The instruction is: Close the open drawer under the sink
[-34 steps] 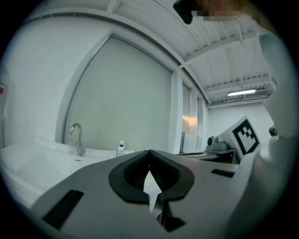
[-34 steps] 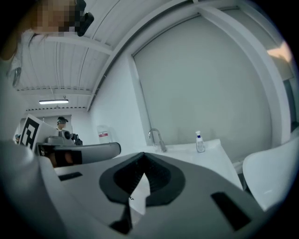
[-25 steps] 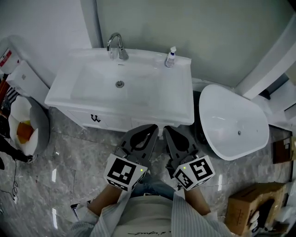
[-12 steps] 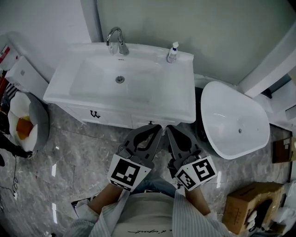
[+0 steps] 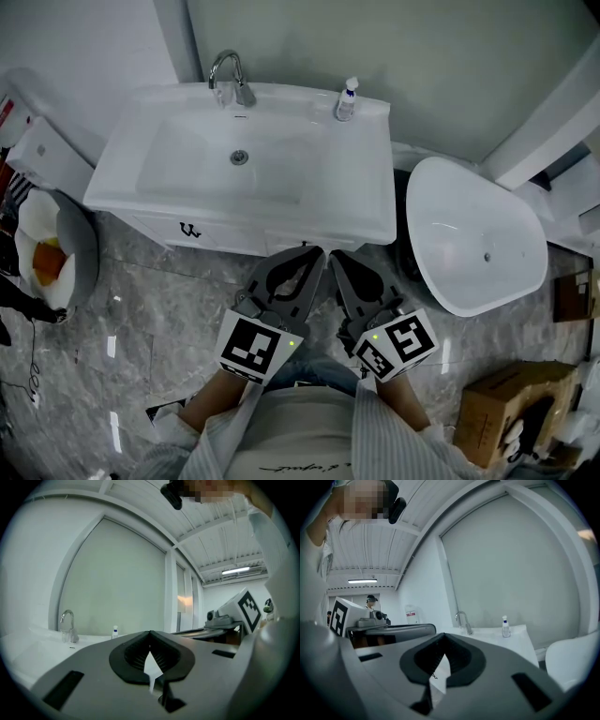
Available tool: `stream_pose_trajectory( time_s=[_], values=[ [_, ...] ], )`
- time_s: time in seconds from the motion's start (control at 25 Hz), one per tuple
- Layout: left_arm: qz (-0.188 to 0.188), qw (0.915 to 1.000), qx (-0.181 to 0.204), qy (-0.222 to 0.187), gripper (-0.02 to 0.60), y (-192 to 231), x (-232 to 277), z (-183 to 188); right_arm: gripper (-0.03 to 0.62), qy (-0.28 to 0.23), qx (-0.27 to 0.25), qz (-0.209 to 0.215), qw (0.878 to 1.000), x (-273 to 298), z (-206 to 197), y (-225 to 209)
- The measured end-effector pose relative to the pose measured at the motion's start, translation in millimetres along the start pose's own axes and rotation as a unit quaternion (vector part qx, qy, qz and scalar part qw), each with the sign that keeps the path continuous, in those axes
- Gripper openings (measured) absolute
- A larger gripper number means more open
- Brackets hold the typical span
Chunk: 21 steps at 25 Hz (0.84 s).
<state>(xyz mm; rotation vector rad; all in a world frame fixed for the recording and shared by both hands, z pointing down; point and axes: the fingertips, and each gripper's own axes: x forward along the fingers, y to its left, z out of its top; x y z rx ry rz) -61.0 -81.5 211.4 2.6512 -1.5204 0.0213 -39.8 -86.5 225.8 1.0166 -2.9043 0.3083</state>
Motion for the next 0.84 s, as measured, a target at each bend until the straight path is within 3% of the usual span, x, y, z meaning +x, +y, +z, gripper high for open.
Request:
stream_pose_trajectory(
  time_s=[0.84],
  values=[
    [0.007, 0.9999, 0.009, 0.007, 0.015, 9.1, -0.2, -8.1, 0.009, 0.007, 0.017, -0.001, 1.000, 3.2, -9.0, -1.9]
  ],
)
